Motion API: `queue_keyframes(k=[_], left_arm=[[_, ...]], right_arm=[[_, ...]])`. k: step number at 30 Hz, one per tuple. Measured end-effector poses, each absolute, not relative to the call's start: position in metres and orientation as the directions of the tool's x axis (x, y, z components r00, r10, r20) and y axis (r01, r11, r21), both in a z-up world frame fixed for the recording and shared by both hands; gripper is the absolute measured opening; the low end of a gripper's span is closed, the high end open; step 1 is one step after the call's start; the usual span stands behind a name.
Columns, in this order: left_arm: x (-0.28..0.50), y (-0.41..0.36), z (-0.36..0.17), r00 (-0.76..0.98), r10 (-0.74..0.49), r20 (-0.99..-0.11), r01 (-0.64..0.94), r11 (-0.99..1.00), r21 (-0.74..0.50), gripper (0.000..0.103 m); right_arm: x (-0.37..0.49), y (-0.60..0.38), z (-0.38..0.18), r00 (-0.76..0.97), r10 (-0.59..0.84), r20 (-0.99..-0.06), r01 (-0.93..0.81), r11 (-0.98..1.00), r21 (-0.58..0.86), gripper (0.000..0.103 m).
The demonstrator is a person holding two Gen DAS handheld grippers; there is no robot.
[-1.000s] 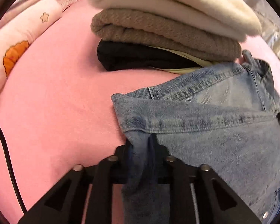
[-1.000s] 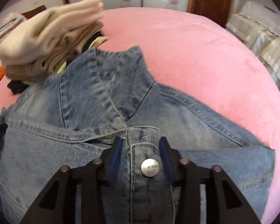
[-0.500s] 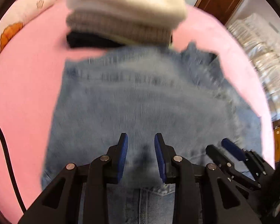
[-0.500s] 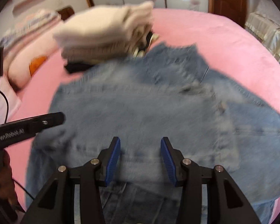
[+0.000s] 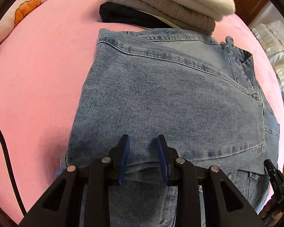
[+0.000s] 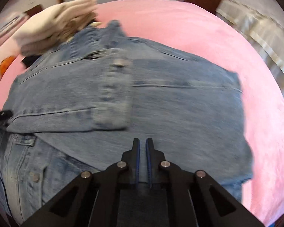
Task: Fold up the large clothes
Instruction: 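Fold the hem up toward the collar with both tools and release, then lift both tools away from the folded jacket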
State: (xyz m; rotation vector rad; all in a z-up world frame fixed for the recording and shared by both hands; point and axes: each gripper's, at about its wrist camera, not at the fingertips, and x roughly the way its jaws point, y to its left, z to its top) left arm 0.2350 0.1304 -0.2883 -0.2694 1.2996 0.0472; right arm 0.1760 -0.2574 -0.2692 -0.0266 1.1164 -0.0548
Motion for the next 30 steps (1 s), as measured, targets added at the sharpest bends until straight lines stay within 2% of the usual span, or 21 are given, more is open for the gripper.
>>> queue_keyframes(k=[7,8,11,12,17,20,24,30], left_arm=[[0.222,0.113,-0.245,0.279,-0.089,-0.956,-0.178,0.974,-0.143,0.030],[0.217,0.109,-0.232,0.284,-0.088,-0.955,-0.174,0.974,-0.142,0.034],[0.203,0.100,-0.190,0.310,-0.087,-0.947,-0.180,0.973,-0.148,0.059],[0.201,0.098,-0.180,0.317,-0.090,-0.944,-0.181,0.971,-0.153,0.062],[0.179,0.089,-0.113,0.358,-0.116,-0.926,-0.177,0.966,-0.190,0.063],[0.166,0.087,-0.079,0.384,-0.126,-0.915,-0.163,0.966,-0.201,0.063],[0.149,0.087,-0.047,0.413,-0.127,-0.902,-0.145,0.968,-0.203,0.064],[0.128,0.094,-0.013,0.441,-0.142,-0.886,-0.110,0.972,-0.210,0.064]], right_arm=[[0.173,-0.287,-0.245,0.395,-0.022,-0.918,0.083,0.996,0.012,0.011],[0.171,-0.288,-0.237,0.401,-0.009,-0.916,0.080,0.997,0.025,0.012],[0.164,-0.292,-0.207,0.416,0.024,-0.909,0.064,0.996,0.055,0.019],[0.162,-0.293,-0.195,0.426,0.035,-0.904,0.052,0.997,0.063,0.020],[0.156,-0.288,-0.141,0.467,0.063,-0.882,-0.001,0.997,0.071,0.025],[0.153,-0.285,-0.104,0.509,0.082,-0.857,-0.029,0.997,0.078,0.034],[0.147,-0.281,-0.066,0.568,0.079,-0.819,-0.040,0.997,0.068,0.052],[0.127,-0.268,-0.028,0.613,0.090,-0.785,-0.022,0.995,0.097,0.054]])
